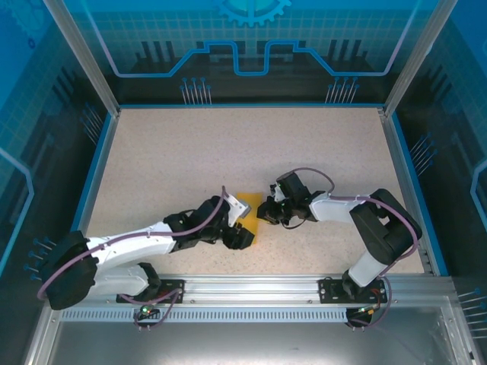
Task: Fold a paper plane with a square sheet of paper (pick it up from the middle)
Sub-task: Third fold the triangle at the center of the table.
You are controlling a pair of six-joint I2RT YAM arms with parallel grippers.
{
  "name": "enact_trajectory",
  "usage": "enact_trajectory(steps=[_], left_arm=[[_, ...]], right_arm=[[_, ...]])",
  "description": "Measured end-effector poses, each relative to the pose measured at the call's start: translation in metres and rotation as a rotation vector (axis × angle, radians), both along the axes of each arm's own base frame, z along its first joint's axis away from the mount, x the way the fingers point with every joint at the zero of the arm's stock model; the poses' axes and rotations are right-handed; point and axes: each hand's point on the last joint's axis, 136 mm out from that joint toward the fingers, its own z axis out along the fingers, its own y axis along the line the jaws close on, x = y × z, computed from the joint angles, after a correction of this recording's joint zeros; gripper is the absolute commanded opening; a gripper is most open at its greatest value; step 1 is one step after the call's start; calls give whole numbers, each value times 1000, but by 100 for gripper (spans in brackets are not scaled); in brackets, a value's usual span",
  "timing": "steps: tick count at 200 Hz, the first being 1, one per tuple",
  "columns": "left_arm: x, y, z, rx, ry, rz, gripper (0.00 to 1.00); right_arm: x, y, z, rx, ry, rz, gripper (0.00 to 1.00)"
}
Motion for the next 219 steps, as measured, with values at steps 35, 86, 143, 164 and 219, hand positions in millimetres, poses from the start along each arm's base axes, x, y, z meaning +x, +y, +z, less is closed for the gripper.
enact_trajectory(steps=[35, 86, 143, 164, 219], left_arm=[[-12, 4, -32, 172, -31, -35, 69], [-13, -3, -51, 280, -65, -56, 70], [-1, -12, -46, 352, -171, -31, 70], [6, -5, -47, 390, -200, 1, 63], [11, 0, -28, 351, -258, 41, 34]], right_arm=[[2, 2, 3, 11, 15, -19, 13], [4, 3, 4, 12, 22, -26, 15], [3, 5, 7, 18, 27, -19, 15], [2, 4, 6, 14, 34, -19, 16], [2, 4, 6, 6, 41, -17, 16]])
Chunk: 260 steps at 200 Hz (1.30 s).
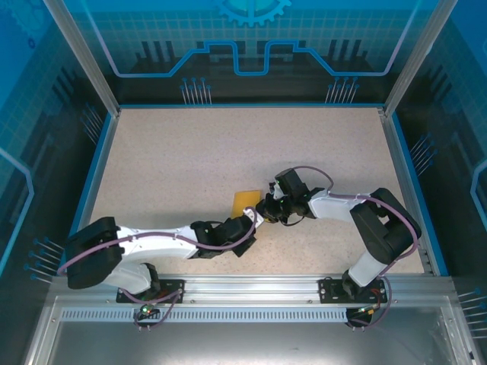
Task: Fold a paper plane with a square sheet of paper (pick it up from the middle)
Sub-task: Third fold the triangle at the center of the table.
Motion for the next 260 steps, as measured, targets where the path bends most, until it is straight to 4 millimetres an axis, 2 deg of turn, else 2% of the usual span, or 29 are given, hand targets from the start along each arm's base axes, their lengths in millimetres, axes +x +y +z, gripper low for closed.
enact_trajectory(steps=[32, 44, 56, 70, 97, 121, 147, 160, 176, 187, 211, 233, 260], left_arm=[[1, 1, 6, -25, -18, 4, 21], [1, 2, 5, -25, -17, 8, 12], [1, 3, 5, -20, -17, 3, 10], [1, 2, 4, -24, -11, 6, 0], [3, 3, 3, -33, 5, 10, 0], [9, 7, 1, -58, 44, 26, 0], [16, 16, -4, -97, 112, 49, 0], [19, 20, -3, -128, 145, 56, 0], [21, 21, 0, -169, 179, 57, 0], [22, 21, 1, -193, 204, 54, 0], [24, 23, 2, -229, 247, 54, 0], [24, 25, -3, -239, 284, 56, 0], [23, 26, -11, -239, 324, 58, 0]], right_arm=[[1, -1, 0, -1, -1, -1, 16], [1, -1, 0, 0, -2, -1, 16], [1, -1, 0, 0, -2, -1, 16], [1, -1, 0, 0, -1, -1, 17], [0, -1, -2, -3, 1, 5, 23], [1, -5, -3, -17, -1, 1, 35], [9, -20, 3, -47, -29, -43, 36], [16, -28, 12, -56, -65, -65, 34], [21, -32, 23, -60, -111, -70, 22], [25, -29, 28, -59, -131, -52, 12], [43, -12, 33, -62, -146, -18, 9], [59, 8, 28, -65, -145, 19, 8], [65, 16, 6, -108, -102, 55, 7]])
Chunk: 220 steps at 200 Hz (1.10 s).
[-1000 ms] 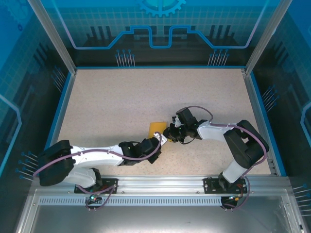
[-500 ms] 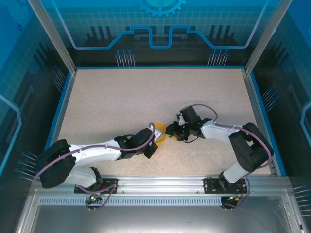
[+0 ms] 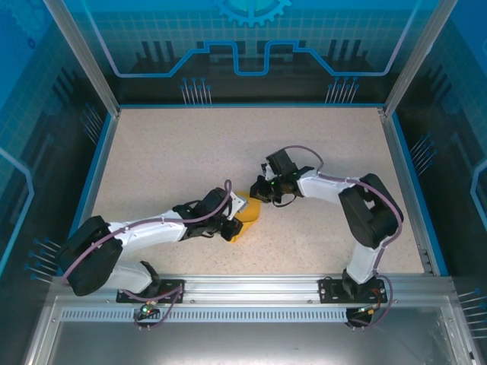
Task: Fold a paper plane with a square sheet of paper (pick it up from the middle)
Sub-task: Third fold the triangle at the center of the table.
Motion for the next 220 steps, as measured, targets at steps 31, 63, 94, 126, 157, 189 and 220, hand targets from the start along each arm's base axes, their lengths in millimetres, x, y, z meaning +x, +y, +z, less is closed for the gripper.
enact_trajectory(steps=[31, 63, 94, 126, 157, 189, 220], left_arm=[[1, 1, -1, -16, 27, 2, 0], [3, 3, -6, -25, 58, 12, 0], [11, 4, -7, -39, 85, 29, 0], [28, 7, -1, -56, 91, 63, 0], [40, 8, -1, -60, 120, 81, 0], [38, 7, -10, -49, 164, 77, 0], [37, 8, -11, -47, 176, 82, 0]], right_arm=[[-3, -1, -23, -53, 49, 34, 7], [-7, 0, -35, -99, 66, 79, 5], [-6, 1, -36, -119, 55, 119, 5], [-6, 1, -35, -133, 38, 149, 5], [-6, 0, -35, -142, 30, 170, 6], [-7, 0, -35, -145, 30, 176, 6], [-7, 0, -35, -146, 32, 176, 6]])
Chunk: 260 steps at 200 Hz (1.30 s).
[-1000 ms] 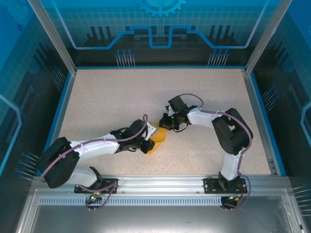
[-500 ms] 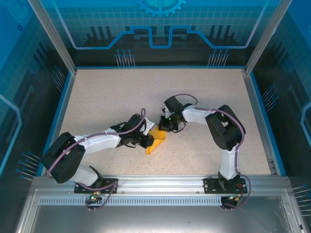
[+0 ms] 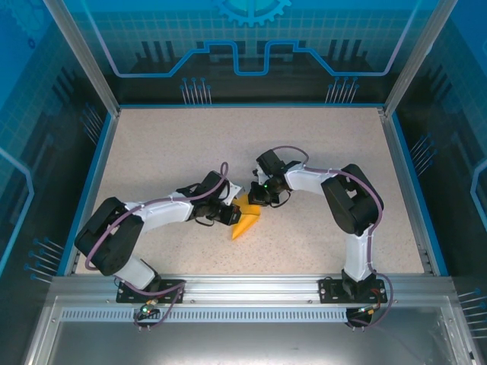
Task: Fold a paper plane with a square sheet of paper (pick it up from the middle)
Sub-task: Third fold the triangle at the center of the table.
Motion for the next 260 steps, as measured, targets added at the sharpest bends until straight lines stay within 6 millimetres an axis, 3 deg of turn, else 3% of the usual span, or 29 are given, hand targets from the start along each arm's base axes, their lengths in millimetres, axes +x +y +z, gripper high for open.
enact_trajectory(steps=[74, 214, 260], left_arm=[[-19, 3, -14, -28, 94, 37, 0], [-8, 7, -14, -2, 38, 60, 0], [-8, 9, -23, 19, 50, 64, 0]], right_arm=[[0, 0, 0, 1, 4, -3, 7], [0, 1, 0, 3, 13, -15, 7], [0, 1, 0, 3, 14, -15, 7]])
